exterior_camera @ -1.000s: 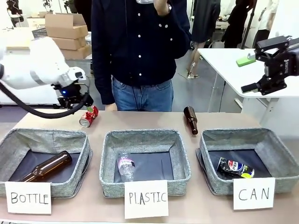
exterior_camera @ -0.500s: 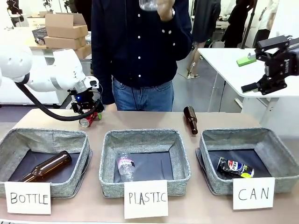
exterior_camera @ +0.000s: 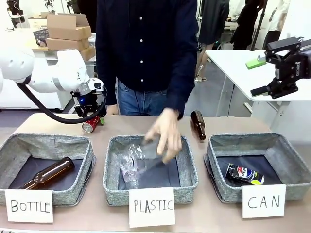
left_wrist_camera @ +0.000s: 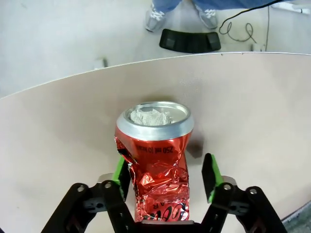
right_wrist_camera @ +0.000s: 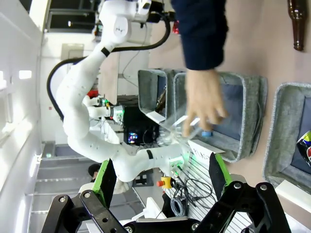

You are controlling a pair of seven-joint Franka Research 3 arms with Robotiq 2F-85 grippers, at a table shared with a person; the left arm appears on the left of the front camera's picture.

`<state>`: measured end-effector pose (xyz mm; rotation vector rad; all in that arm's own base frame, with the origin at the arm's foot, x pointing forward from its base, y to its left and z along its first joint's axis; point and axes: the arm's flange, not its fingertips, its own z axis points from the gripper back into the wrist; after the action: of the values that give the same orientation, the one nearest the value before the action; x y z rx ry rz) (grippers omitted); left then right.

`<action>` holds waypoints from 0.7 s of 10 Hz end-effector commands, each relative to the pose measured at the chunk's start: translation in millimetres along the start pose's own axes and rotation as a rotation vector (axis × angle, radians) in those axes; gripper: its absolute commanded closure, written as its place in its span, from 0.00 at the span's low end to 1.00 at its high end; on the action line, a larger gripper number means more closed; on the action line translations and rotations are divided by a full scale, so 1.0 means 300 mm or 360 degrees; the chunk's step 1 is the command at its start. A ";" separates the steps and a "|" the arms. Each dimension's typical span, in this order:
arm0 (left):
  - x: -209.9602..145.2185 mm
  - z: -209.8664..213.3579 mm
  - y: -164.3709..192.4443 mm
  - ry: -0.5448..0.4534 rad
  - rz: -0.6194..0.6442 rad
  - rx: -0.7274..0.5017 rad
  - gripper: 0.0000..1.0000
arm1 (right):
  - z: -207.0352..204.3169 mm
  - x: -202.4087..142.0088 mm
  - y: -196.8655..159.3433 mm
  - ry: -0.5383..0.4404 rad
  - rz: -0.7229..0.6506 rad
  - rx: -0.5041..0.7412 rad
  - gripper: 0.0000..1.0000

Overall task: Sort the can waste into the basket.
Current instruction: Pick up the can waste from the table and place it in the right Fabric basket.

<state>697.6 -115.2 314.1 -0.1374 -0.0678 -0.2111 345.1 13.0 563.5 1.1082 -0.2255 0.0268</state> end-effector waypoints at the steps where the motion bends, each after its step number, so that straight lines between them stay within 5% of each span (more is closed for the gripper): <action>1: -0.012 0.013 0.006 0.0004 0.0035 0.0061 1.00 | 0.009 0.002 -0.002 0.0012 0.0031 0.0006 0.00; 7: -0.040 0.057 0.022 -0.0038 0.0105 0.0004 1.00 | 0.009 0.002 -0.002 0.0012 0.0031 0.0006 0.00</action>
<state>698.0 -106.8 321.2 -0.1305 -0.0776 -0.1840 345.1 13.0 563.5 1.1082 -0.2254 0.0268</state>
